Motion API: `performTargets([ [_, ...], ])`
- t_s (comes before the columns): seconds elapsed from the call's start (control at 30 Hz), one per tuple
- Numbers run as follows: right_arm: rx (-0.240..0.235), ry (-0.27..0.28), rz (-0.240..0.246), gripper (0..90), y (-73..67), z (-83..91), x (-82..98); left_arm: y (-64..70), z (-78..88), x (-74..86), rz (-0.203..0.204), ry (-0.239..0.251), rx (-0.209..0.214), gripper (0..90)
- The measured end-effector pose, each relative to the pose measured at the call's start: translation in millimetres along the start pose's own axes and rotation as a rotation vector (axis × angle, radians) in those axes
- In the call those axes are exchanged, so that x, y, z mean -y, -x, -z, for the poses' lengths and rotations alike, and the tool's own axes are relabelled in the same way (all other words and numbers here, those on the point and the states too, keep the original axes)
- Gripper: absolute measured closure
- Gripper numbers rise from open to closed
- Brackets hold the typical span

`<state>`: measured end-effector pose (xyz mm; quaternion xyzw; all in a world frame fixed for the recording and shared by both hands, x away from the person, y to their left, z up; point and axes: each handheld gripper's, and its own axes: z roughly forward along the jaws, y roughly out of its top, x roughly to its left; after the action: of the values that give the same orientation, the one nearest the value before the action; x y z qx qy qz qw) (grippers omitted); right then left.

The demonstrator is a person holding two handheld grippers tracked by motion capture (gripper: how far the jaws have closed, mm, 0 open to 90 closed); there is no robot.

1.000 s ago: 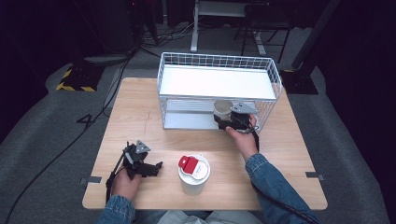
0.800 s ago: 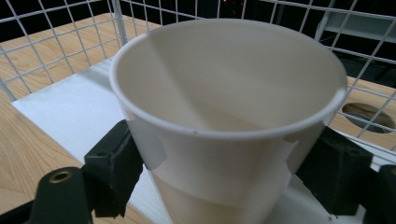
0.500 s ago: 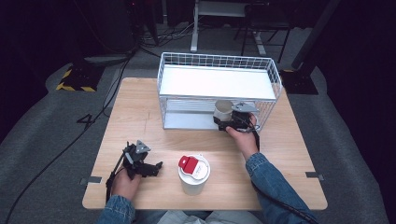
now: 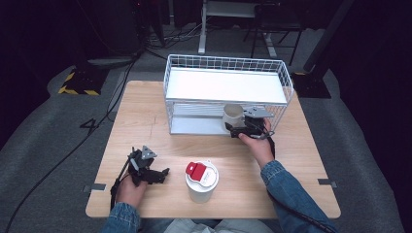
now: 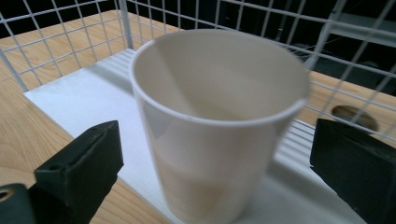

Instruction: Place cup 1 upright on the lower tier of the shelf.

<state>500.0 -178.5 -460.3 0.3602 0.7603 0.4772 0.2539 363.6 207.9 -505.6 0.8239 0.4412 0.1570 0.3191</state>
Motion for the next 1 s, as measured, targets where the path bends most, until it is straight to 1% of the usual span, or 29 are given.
performTargets([
  [0.07, -0.009, -0.001, -0.003, 2.9, 2.5, 5.2, -0.2, 0.0, -0.5, -0.5, 0.000, 0.000, 0.002, 0.0],
  [0.1, -0.006, -0.007, -0.001, 2.9, 3.2, 7.8, -0.1, 0.4, -0.9, -0.7, 0.005, 0.001, 0.003, 0.0],
  [0.2, -0.010, -0.027, 0.025, 2.9, 5.0, 15.5, -0.1, -0.4, -1.5, -2.0, -0.006, -0.002, 0.004, 0.0],
  [0.23, -0.005, -0.030, 0.020, 3.0, 4.6, 18.6, -0.7, -0.5, -1.5, -2.1, -0.007, -0.002, 0.004, 0.0],
  [0.27, -0.018, -0.024, 0.024, 2.9, 5.2, 21.7, -1.6, -0.1, -1.8, -2.0, -0.001, 0.000, 0.005, 0.0],
  [0.3, -0.030, -0.022, 0.027, 2.9, 5.0, 25.1, -2.7, -0.1, -1.8, -1.9, -0.001, 0.000, 0.005, 0.0],
  [0.33, -0.031, -0.020, 0.029, 2.9, 4.5, 28.0, -3.6, -0.5, -1.6, -2.1, -0.007, -0.001, 0.004, 0.0],
  [0.37, -0.039, -0.017, 0.031, 2.9, 3.8, 31.4, -5.0, -0.2, -1.6, -2.0, -0.003, -0.001, 0.005, 0.0],
  [0.4, -0.054, -0.014, 0.039, 2.9, 3.3, 35.4, -6.8, -0.5, -1.4, -2.1, -0.008, -0.002, 0.003, 0.0],
  [0.5, -0.078, -0.009, 0.045, 3.0, 0.3, 44.4, -10.1, -0.1, -1.6, -1.9, -0.005, 0.000, 0.000, 0.0],
  [0.57, -0.081, -0.012, 0.062, 3.3, -2.0, 49.4, -11.1, 0.2, -1.5, -1.7, -0.002, -0.001, 0.002, 0.0],
  [0.6, -0.095, -0.013, 0.069, 3.4, -3.5, 53.1, -11.4, 0.2, -1.5, -1.7, -0.001, 0.000, 0.001, 0.0],
  [0.63, -0.098, -0.012, 0.074, 3.5, -4.3, 55.3, -11.5, 0.6, -1.7, -1.6, 0.006, 0.001, 0.003, 0.0],
  [0.67, -0.102, -0.013, 0.079, 3.7, -5.3, 59.4, -11.8, 0.4, -1.5, -1.7, 0.001, -0.001, 0.001, 0.1],
  [0.73, -0.116, -0.008, 0.079, 3.8, -5.9, 65.3, -11.7, 0.3, -1.4, -1.6, -0.001, -0.001, 0.002, 0.0],
  [0.77, -0.124, -0.003, 0.078, 4.1, -6.2, 72.7, -11.1, 0.3, -1.4, -1.6, -0.001, -0.001, 0.002, 0.1],
  [0.8, -0.124, -0.003, 0.078, 4.1, -6.2, 72.7, -11.1, 0.3, -1.4, -1.6, -0.001, -0.002, 0.002, 0.1],
  [0.9, -0.129, -0.002, 0.076, 4.4, -5.7, 84.2, -9.1, 0.3, -1.4, -1.7, -0.002, -0.002, 0.002, 0.1],
  [1.0, -0.144, -0.011, 0.062, 6.4, -3.7, 97.1, -6.5, 0.3, -1.4, -1.7, -0.002, -0.002, 0.002, 0.0],
])
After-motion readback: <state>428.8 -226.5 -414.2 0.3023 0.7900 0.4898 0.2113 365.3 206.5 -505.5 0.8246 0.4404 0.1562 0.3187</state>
